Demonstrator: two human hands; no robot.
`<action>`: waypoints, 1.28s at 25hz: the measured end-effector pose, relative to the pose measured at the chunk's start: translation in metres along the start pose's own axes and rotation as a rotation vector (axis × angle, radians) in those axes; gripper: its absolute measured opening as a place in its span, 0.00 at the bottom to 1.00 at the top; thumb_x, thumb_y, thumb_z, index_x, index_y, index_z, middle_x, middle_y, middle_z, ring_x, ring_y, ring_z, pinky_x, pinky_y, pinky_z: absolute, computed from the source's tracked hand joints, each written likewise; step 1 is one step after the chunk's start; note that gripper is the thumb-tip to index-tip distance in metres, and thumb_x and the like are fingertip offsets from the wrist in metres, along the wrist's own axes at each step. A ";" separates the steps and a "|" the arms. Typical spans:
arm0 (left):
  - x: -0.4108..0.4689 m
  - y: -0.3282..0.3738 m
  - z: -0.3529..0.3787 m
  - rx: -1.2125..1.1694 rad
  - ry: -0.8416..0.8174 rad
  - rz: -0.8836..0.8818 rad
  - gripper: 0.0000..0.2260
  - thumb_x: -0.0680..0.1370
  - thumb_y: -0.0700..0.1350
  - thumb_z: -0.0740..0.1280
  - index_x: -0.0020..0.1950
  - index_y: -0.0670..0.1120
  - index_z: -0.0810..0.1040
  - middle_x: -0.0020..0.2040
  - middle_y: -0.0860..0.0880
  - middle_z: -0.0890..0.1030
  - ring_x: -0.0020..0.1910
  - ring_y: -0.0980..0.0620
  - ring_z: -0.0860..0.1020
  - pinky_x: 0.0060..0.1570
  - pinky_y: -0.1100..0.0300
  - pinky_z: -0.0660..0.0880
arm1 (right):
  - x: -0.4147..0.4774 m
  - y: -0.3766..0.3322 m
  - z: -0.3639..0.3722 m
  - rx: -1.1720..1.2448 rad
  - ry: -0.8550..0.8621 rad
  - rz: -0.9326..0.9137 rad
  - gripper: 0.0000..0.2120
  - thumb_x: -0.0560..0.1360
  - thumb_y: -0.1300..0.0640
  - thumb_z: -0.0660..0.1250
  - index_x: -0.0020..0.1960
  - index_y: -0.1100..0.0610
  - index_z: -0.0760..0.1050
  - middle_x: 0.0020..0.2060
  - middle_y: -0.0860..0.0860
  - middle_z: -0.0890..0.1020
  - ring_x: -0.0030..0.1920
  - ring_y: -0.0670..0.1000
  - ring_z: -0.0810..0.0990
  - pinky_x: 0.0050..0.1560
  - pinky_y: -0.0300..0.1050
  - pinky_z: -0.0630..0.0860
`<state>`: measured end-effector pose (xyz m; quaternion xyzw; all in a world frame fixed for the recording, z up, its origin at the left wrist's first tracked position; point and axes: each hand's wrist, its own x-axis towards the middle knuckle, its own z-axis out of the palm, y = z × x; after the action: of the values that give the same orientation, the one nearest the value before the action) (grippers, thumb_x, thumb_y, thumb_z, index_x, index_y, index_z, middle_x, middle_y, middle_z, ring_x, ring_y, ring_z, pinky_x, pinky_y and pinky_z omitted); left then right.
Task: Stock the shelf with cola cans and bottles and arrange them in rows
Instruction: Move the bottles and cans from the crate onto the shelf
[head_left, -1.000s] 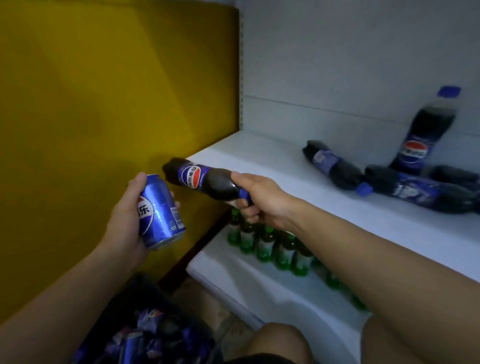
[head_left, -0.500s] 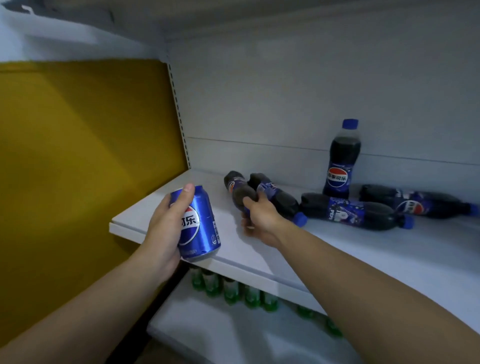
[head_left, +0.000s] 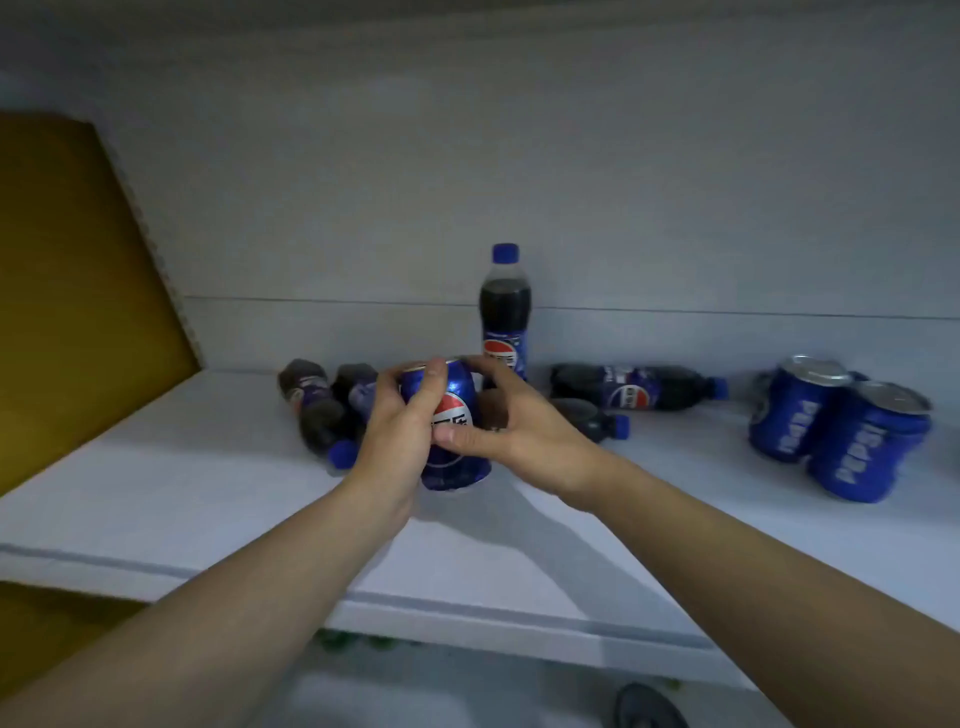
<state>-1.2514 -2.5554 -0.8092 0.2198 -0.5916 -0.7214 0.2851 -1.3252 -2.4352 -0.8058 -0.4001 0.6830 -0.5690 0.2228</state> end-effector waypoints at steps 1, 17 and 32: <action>-0.001 -0.006 0.025 -0.029 -0.051 -0.016 0.15 0.82 0.51 0.66 0.65 0.46 0.73 0.57 0.41 0.83 0.52 0.43 0.85 0.54 0.45 0.81 | -0.012 0.006 -0.018 -0.079 0.098 -0.024 0.34 0.73 0.56 0.77 0.73 0.48 0.64 0.58 0.48 0.82 0.56 0.46 0.83 0.58 0.45 0.81; -0.037 -0.065 0.154 0.125 -0.522 -0.278 0.20 0.82 0.62 0.57 0.69 0.53 0.75 0.66 0.48 0.76 0.64 0.48 0.75 0.59 0.47 0.70 | -0.165 0.088 -0.190 -0.654 1.026 0.188 0.38 0.67 0.53 0.81 0.72 0.48 0.66 0.61 0.50 0.73 0.59 0.53 0.78 0.60 0.47 0.76; -0.057 0.023 -0.062 0.360 -0.073 0.150 0.13 0.87 0.50 0.55 0.56 0.52 0.79 0.56 0.50 0.82 0.58 0.48 0.80 0.52 0.49 0.75 | -0.066 0.002 0.016 -0.587 0.436 -0.344 0.24 0.76 0.49 0.71 0.68 0.48 0.66 0.58 0.44 0.71 0.56 0.43 0.72 0.57 0.40 0.73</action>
<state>-1.1654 -2.5654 -0.8000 0.1960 -0.7358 -0.5881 0.2725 -1.2751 -2.3918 -0.8216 -0.4252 0.7709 -0.4501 -0.1494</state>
